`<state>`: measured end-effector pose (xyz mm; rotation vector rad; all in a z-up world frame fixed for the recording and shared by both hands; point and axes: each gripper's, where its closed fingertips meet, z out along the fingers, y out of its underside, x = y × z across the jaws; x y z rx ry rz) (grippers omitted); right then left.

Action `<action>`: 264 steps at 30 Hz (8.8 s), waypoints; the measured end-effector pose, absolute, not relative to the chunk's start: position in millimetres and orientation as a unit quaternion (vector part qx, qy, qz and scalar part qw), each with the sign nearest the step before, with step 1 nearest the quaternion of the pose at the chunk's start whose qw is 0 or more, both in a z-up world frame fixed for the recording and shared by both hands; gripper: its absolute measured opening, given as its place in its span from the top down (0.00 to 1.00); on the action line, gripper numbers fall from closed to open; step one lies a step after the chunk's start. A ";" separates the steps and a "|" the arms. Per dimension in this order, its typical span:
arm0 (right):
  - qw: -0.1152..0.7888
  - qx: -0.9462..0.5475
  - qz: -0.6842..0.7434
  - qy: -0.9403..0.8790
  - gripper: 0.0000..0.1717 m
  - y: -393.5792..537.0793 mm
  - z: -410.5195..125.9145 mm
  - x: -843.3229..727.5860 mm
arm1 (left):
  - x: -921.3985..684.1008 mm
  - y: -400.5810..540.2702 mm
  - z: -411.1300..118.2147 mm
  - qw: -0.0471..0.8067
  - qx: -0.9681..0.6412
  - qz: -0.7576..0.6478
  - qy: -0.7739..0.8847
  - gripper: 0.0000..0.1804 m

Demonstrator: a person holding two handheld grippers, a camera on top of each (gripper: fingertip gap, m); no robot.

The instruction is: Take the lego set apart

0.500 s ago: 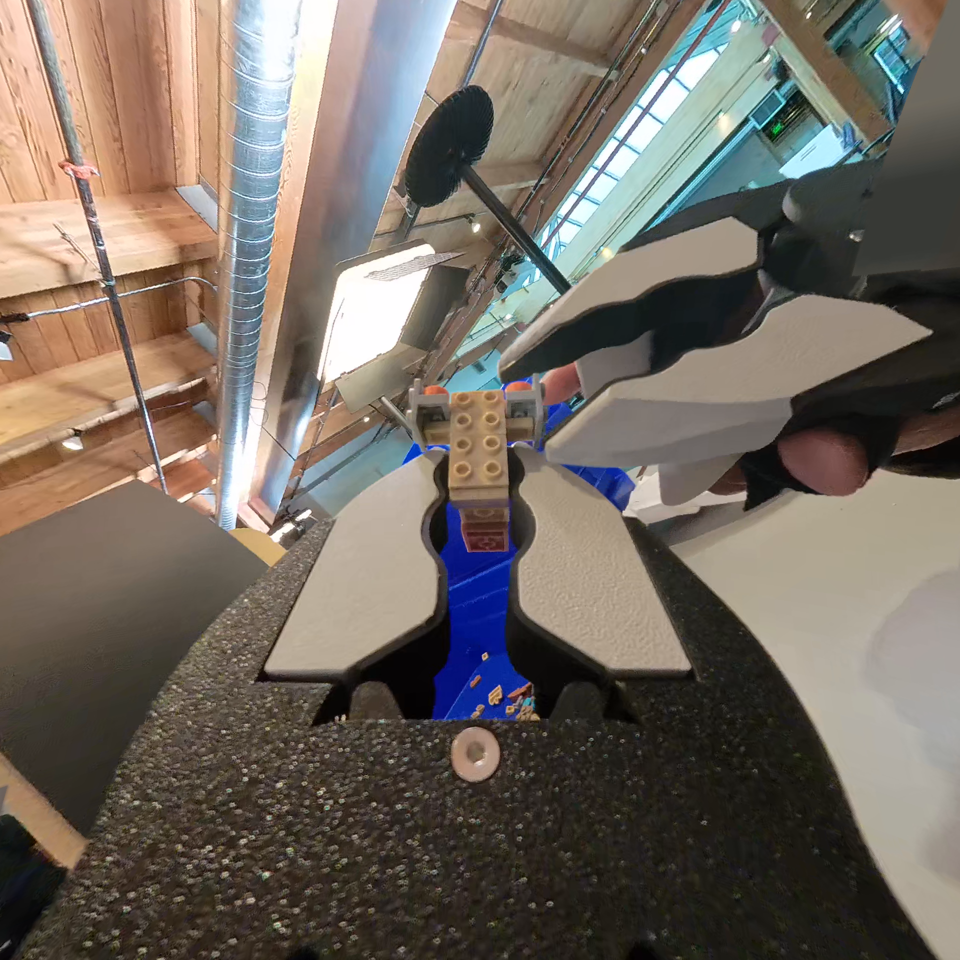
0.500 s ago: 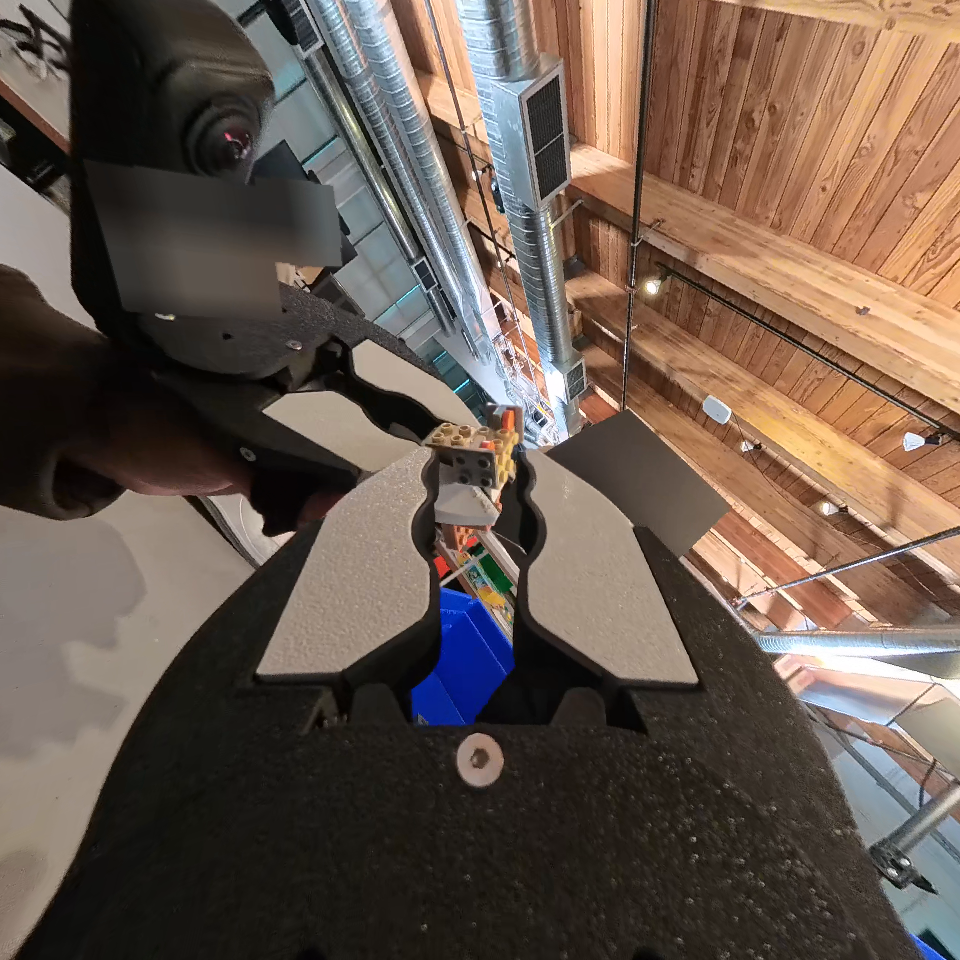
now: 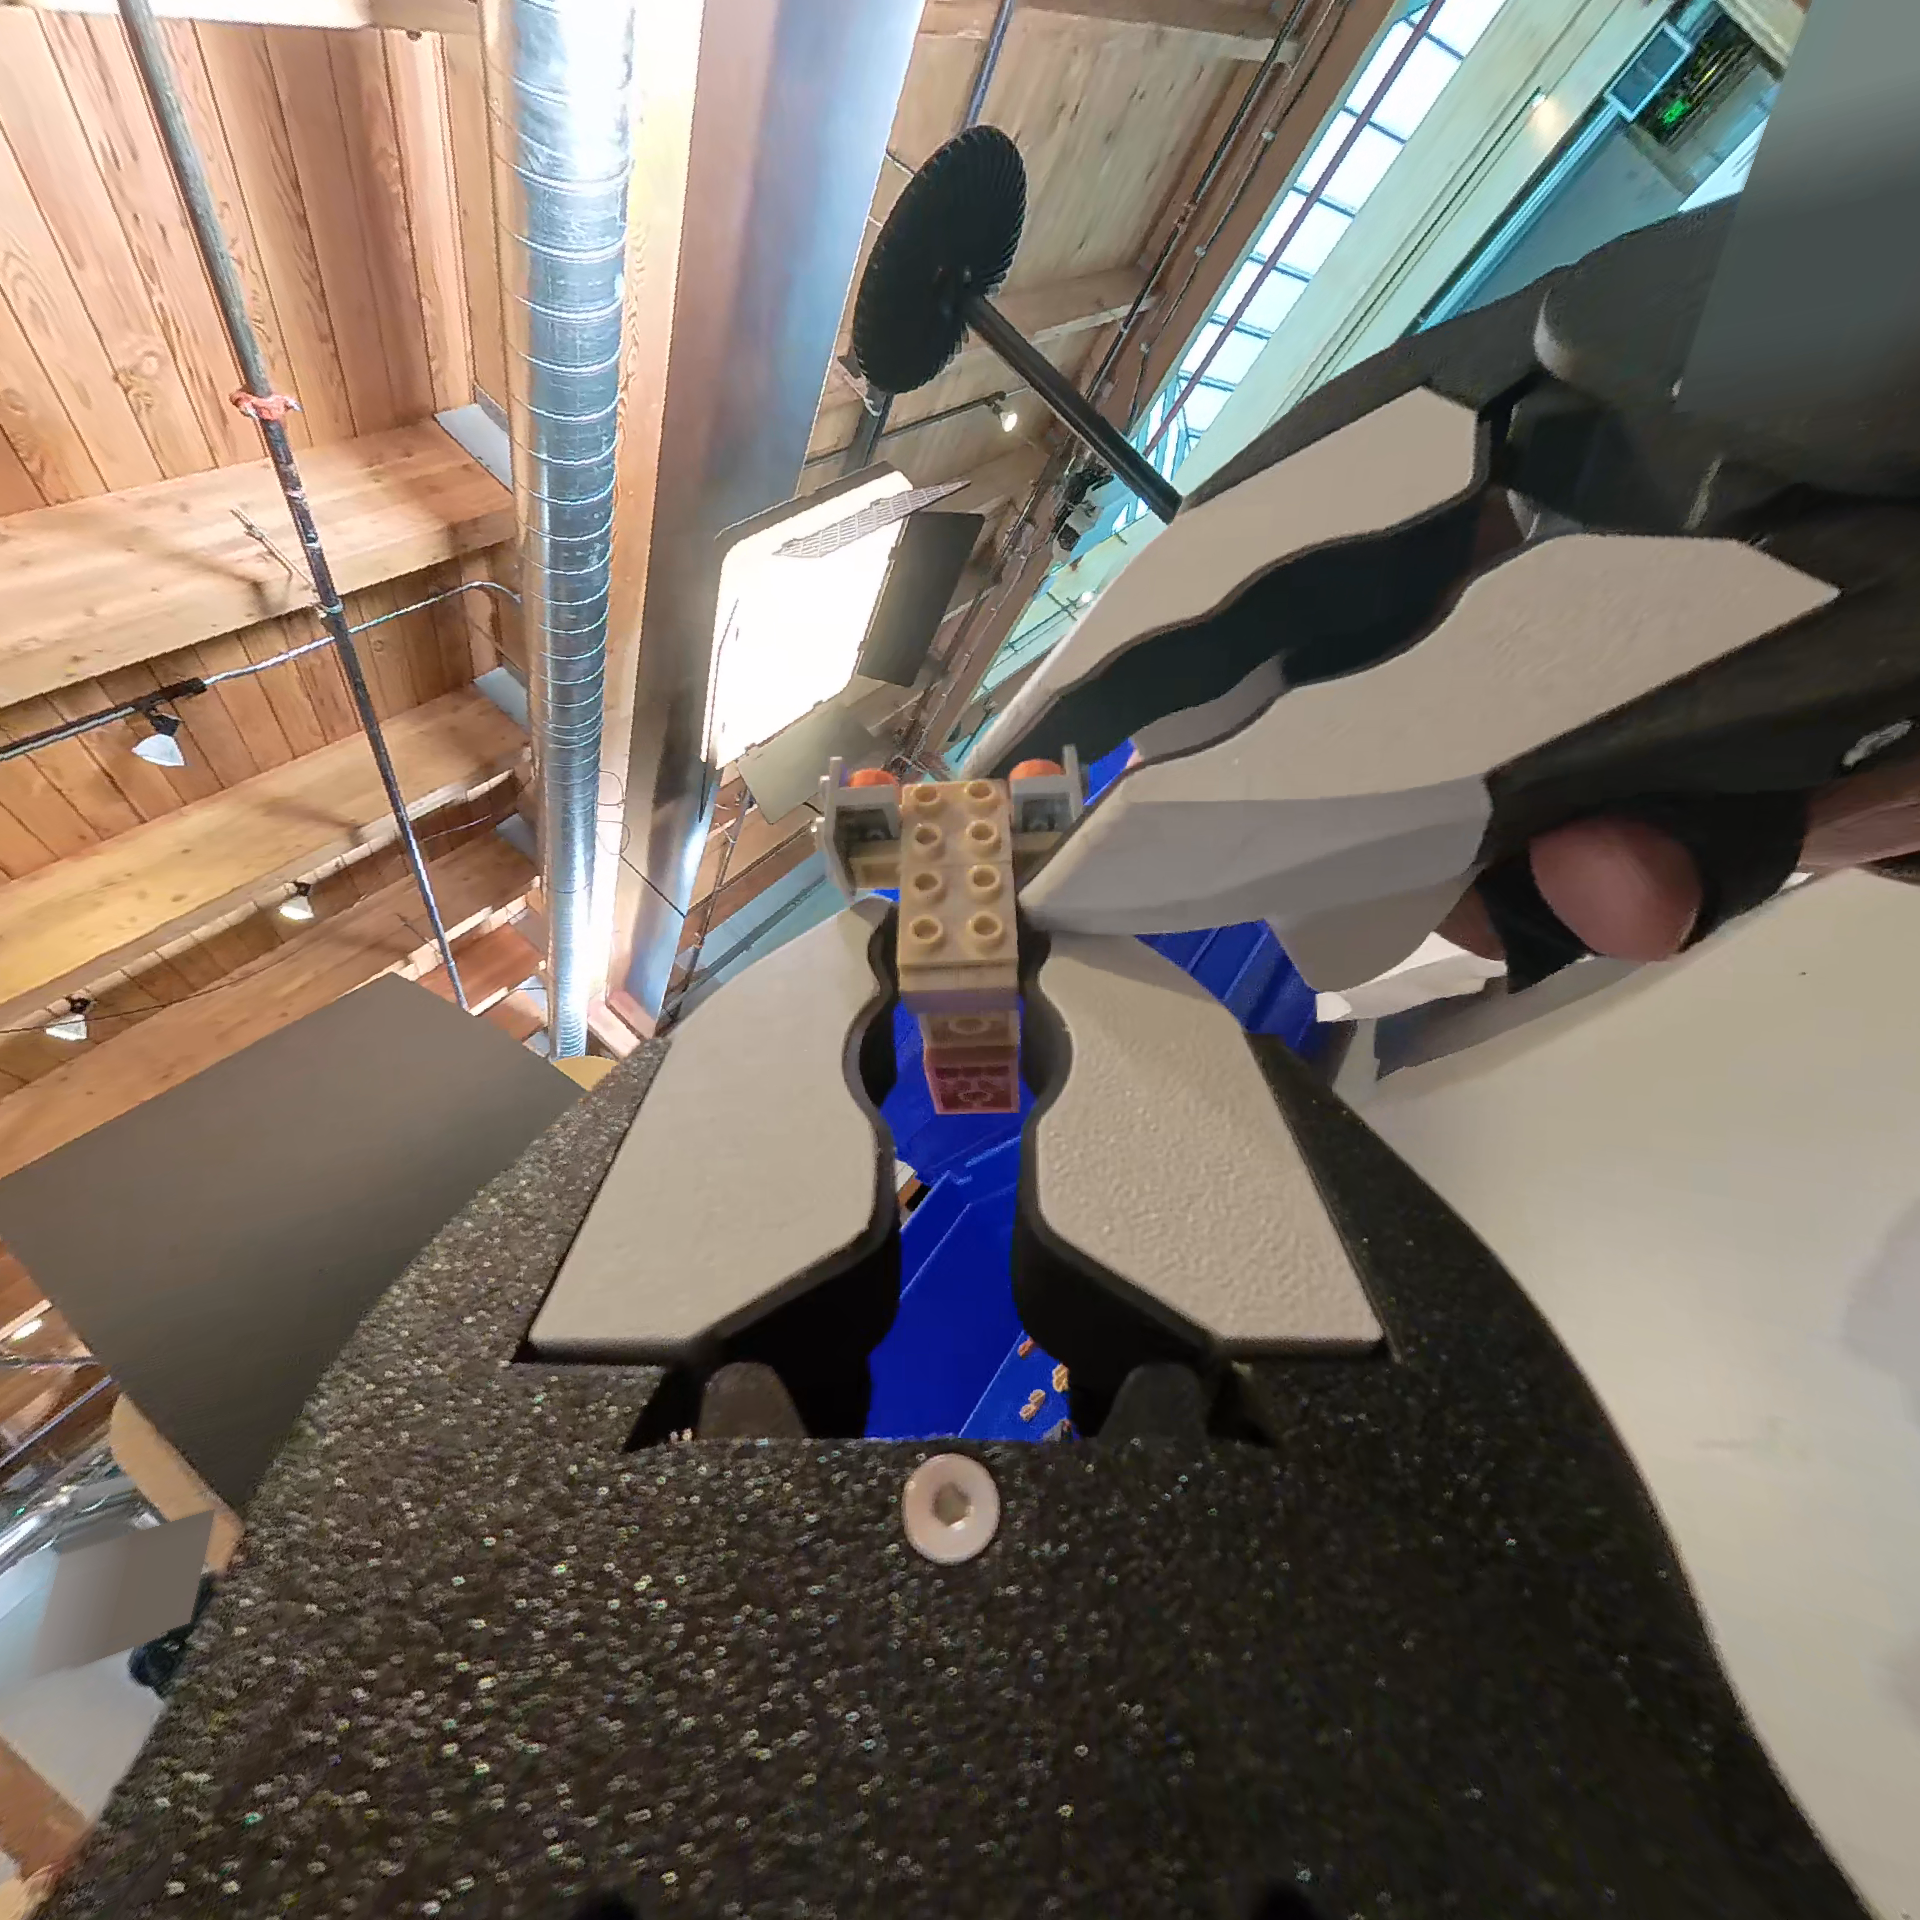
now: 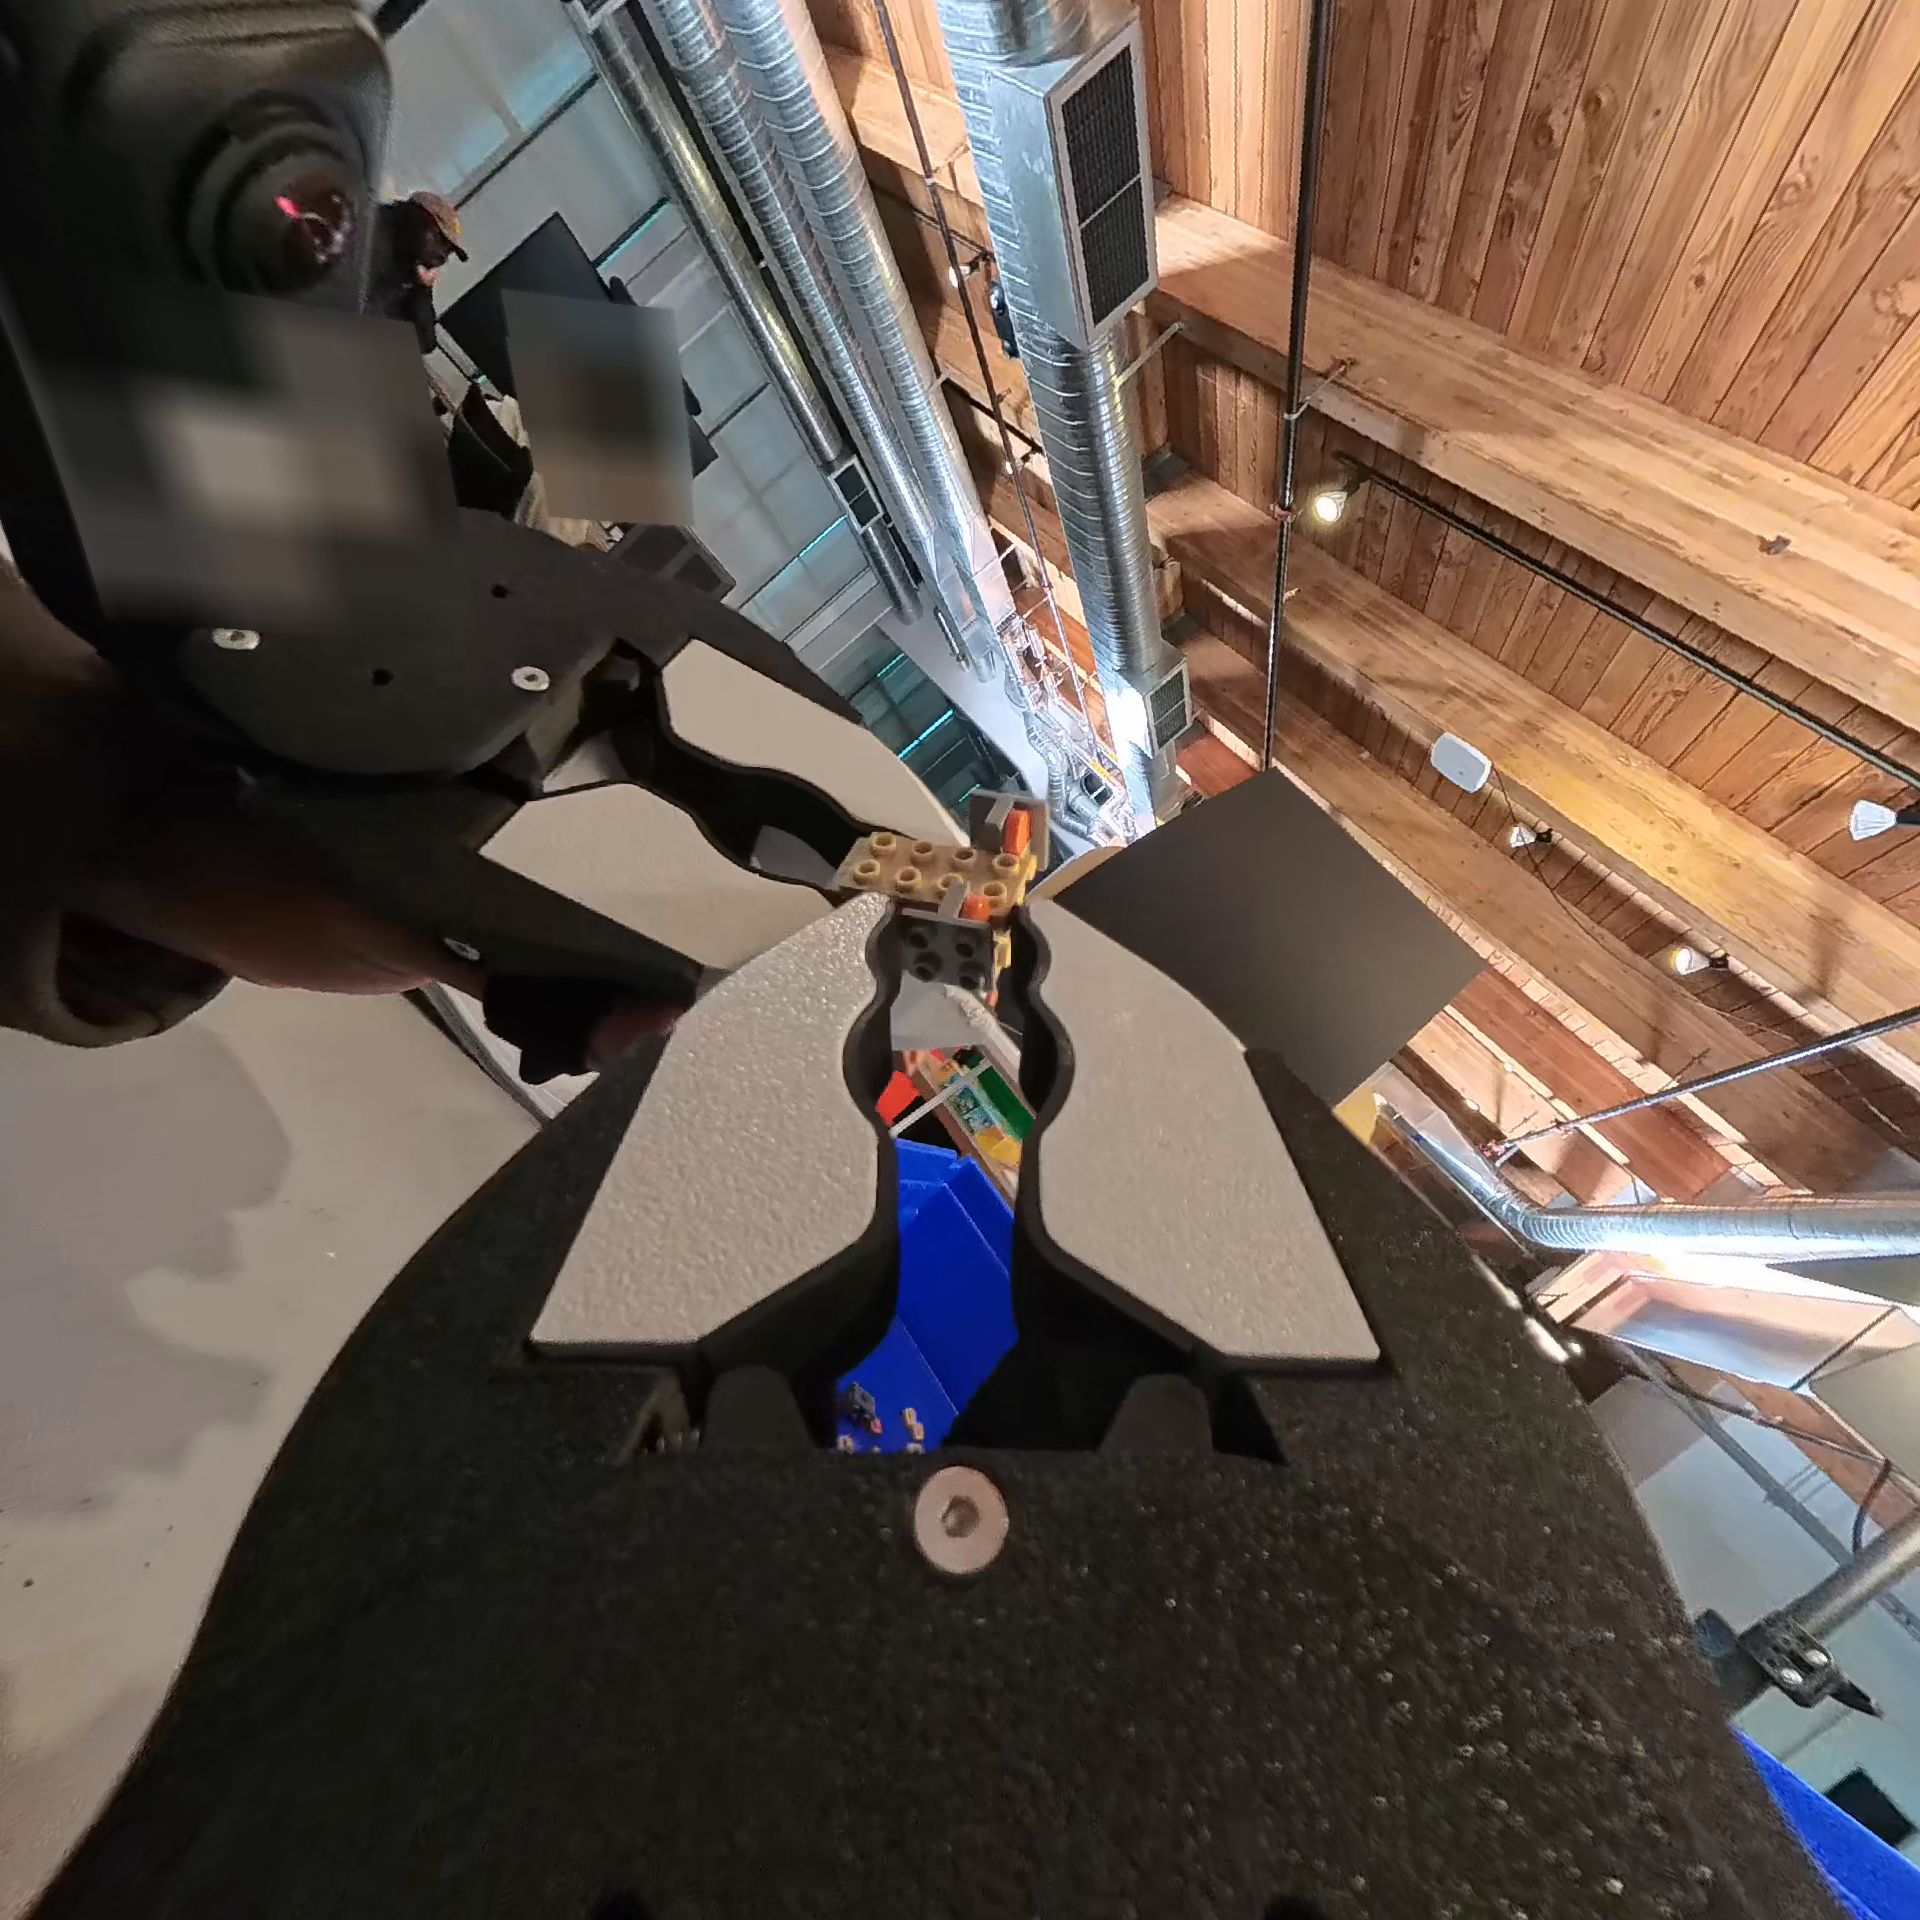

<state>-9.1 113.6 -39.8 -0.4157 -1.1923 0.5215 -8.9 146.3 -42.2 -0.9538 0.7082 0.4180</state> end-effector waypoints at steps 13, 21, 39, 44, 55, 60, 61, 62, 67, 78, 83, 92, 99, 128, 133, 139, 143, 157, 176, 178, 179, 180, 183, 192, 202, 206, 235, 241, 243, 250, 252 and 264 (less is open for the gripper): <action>0.656 -0.249 0.425 -0.571 0.89 117.6 -38.7 -3.7 | -3.7 141.1 -41.2 0.811 -0.439 0.166 0.349 0.89; 0.573 -0.275 0.527 -0.565 0.89 119.1 -40.4 -1.6 | -0.3 139.1 -42.4 0.813 -0.445 0.117 0.355 0.90; 0.548 -0.277 0.569 -0.546 0.91 127.6 -33.3 5.5 | -5.5 132.3 -36.9 0.817 -0.467 -0.035 0.335 0.90; 0.693 -0.187 0.390 -0.576 0.91 135.3 -36.9 15.3 | 0.7 146.0 -103.7 0.642 -0.626 -0.081 0.435 0.90; 0.756 -0.068 0.167 -0.629 0.91 133.3 -74.6 6.1 | -12.2 113.8 -250.7 0.273 -0.795 -0.085 0.535 0.89; 0.758 -0.067 0.162 -0.629 0.91 135.0 -77.6 4.4 | -14.9 118.8 -252.2 0.276 -0.806 -0.082 0.517 0.86; 0.758 -0.066 0.162 -0.629 0.91 135.0 -78.3 4.1 | -15.7 119.6 -251.2 0.279 -0.807 -0.082 0.513 0.81; 0.758 -0.065 0.162 -0.628 0.91 134.9 -78.8 3.9 | -16.3 120.0 -249.0 0.284 -0.808 -0.085 0.509 0.79; 0.752 -0.059 0.180 -0.631 0.91 130.5 -82.0 3.4 | -8.3 129.0 -202.1 0.397 -0.769 -0.125 0.485 0.76; 0.560 -0.185 0.500 -0.635 0.91 118.4 -81.9 8.6 | -2.1 143.2 -88.5 0.695 -0.512 0.116 0.492 0.87; 0.478 -0.213 0.589 -0.616 0.91 118.5 -82.6 10.7 | 4.0 137.8 -91.7 0.693 -0.516 0.069 0.499 0.93; 0.425 -0.221 0.632 -0.609 0.91 116.1 -81.4 14.5 | 10.6 127.8 -92.2 0.687 -0.537 -0.044 0.488 0.93; 0.419 -0.222 0.631 -0.614 0.91 114.2 -84.6 13.8 | 14.2 124.5 -95.3 0.675 -0.550 -0.085 0.485 0.94; 0.581 -0.225 0.462 -0.631 0.91 140.1 -85.4 2.3 | 4.1 150.0 -92.4 0.688 -0.573 0.033 0.444 0.98; 0.633 -0.210 0.374 -0.645 0.91 150.0 -88.2 -0.3 | -3.2 156.1 -83.6 0.703 -0.559 0.107 0.426 0.98; 0.675 -0.212 0.306 -0.637 0.91 164.8 -86.3 -3.1 | -19.8 162.7 -72.3 0.713 -0.548 0.195 0.392 0.98; 0.739 -0.200 0.182 -0.617 0.91 185.8 -81.9 -5.5 | -31.6 166.7 -66.8 0.706 -0.531 0.282 0.375 0.97; 0.765 -0.113 0.096 -0.626 0.82 171.0 -86.3 -5.8 | -16.0 164.5 -79.3 0.674 -0.481 0.342 0.444 0.98; 0.783 -0.056 0.006 -0.620 0.88 164.0 -92.2 -11.7 | -7.5 165.5 -94.9 0.651 -0.493 0.324 0.477 0.97; 0.788 -0.056 -0.004 -0.613 0.88 165.8 -91.2 -12.1 | -8.5 167.5 -94.8 0.660 -0.513 0.297 0.461 0.97; 0.791 -0.056 -0.007 -0.609 0.89 166.5 -90.5 -12.2 | -9.0 168.4 -94.9 0.664 -0.522 0.285 0.454 0.97; 0.794 -0.055 -0.011 -0.606 0.89 166.7 -90.4 -12.4 | -10.3 169.6 -94.3 0.669 -0.534 0.269 0.442 0.98; 0.798 -0.051 -0.027 -0.600 0.89 167.1 -91.6 -14.3 | -13.8 171.6 -92.7 0.684 -0.571 0.199 0.407 0.97; 0.796 -0.147 0.021 -0.587 0.88 188.8 -88.1 -19.5 | -62.7 208.1 -113.9 0.633 -0.678 0.208 0.310 0.97; 0.780 -0.227 0.019 -0.583 0.88 220.3 -93.6 -21.4 | -117.8 256.9 -139.7 0.547 -0.799 0.186 0.163 0.87; 0.778 -0.232 0.019 -0.584 0.88 221.0 -94.6 -21.5 | -117.0 250.1 -141.8 0.563 -0.792 0.172 0.162 0.83; 0.835 -0.125 0.200 -0.498 0.88 149.8 -51.6 2.9 | 19.2 145.6 -63.8 0.646 -0.560 -0.435 0.284 0.85; 0.831 -0.108 0.205 -0.505 0.88 140.0 -53.9 2.6 | 25.2 138.3 -64.0 0.630 -0.551 -0.460 0.298 0.87; 0.831 -0.103 0.206 -0.506 0.88 137.6 -53.9 3.0 | 26.7 136.5 -64.6 0.626 -0.550 -0.463 0.303 0.89; 0.821 -0.105 0.235 -0.509 0.87 132.9 -53.4 4.1 | 27.7 134.6 -65.3 0.646 -0.541 -0.428 0.327 0.93; 0.814 -0.114 0.250 -0.511 0.87 133.7 -53.4 3.8 | 27.6 135.9 -65.3 0.654 -0.543 -0.408 0.332 0.93; 0.756 -0.198 0.335 -0.526 0.89 153.2 -55.4 -1.0 | 16.1 151.8 -58.3 0.746 -0.543 -0.157 0.352 0.94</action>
